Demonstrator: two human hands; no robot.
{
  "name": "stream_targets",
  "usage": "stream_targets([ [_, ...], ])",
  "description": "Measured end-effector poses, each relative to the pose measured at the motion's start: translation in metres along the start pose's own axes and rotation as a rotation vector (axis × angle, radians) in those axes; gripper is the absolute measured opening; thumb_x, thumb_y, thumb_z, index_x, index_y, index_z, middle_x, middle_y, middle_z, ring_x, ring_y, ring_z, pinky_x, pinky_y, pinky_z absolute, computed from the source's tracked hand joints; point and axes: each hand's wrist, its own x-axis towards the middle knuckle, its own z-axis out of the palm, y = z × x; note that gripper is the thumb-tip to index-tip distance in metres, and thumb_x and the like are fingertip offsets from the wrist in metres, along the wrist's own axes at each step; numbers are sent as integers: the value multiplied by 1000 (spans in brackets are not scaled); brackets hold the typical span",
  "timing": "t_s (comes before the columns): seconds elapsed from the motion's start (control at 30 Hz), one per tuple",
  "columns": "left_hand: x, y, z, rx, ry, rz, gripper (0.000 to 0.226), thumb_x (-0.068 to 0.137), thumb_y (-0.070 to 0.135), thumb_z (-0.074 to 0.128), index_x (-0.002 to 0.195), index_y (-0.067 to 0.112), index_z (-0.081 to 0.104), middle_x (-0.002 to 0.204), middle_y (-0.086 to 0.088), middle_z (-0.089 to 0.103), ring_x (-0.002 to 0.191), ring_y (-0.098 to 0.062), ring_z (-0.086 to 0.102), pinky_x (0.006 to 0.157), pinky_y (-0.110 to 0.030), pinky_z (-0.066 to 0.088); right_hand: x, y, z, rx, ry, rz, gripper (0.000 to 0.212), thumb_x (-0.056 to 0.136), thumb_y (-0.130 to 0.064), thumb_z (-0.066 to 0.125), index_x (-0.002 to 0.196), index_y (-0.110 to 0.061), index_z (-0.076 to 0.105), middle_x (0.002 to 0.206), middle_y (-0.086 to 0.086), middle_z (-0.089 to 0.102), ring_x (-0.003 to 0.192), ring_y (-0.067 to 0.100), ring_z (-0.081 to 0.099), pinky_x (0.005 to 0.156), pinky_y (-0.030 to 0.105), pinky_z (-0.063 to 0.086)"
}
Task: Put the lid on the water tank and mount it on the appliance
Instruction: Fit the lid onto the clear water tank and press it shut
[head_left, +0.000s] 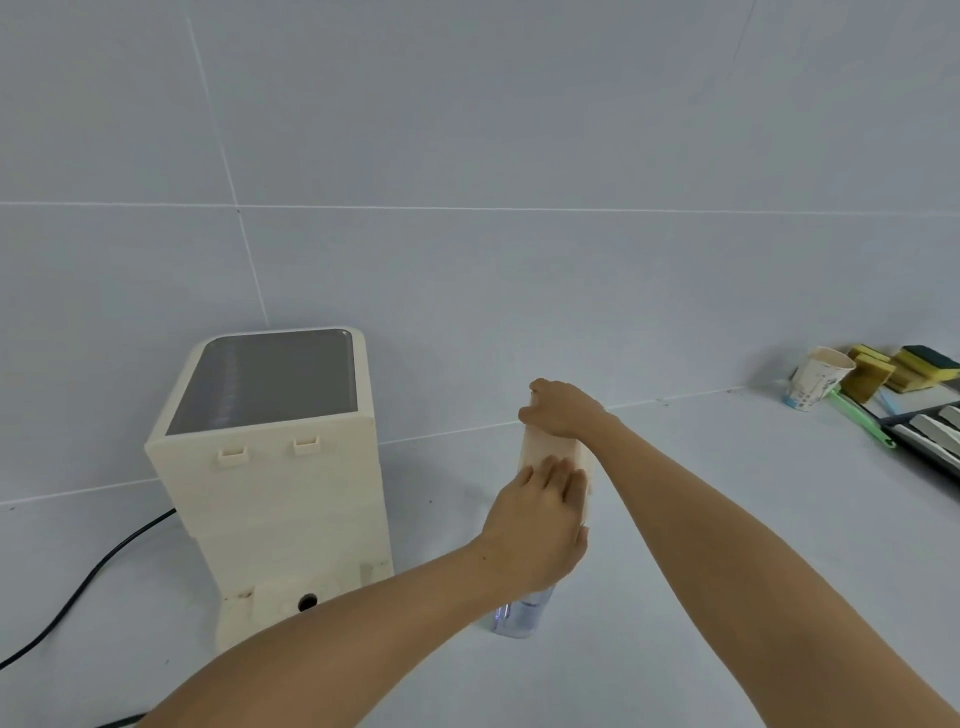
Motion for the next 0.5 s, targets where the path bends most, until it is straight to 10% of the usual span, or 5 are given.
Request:
stream_targets([
  [0.4,-14,-36,-9,67,41,59,47,62,46,55,90,14,76,92,2,78,89,-8,72,75,-17,55,-21,35,0,-159,171,246,47,91,-39,30,124,-7,42,117,13,59,106,30,57,72,31,34],
  [0.5,-14,-45,-9,47,0,-55,57,86,32,46,133,1,44,143,-17,46,135,-17,41,112,-22,30,-30,42,-1,-169,175,263,49,92,-42,25,124,-8,42,114,12,63,103,30,59,72,31,33],
])
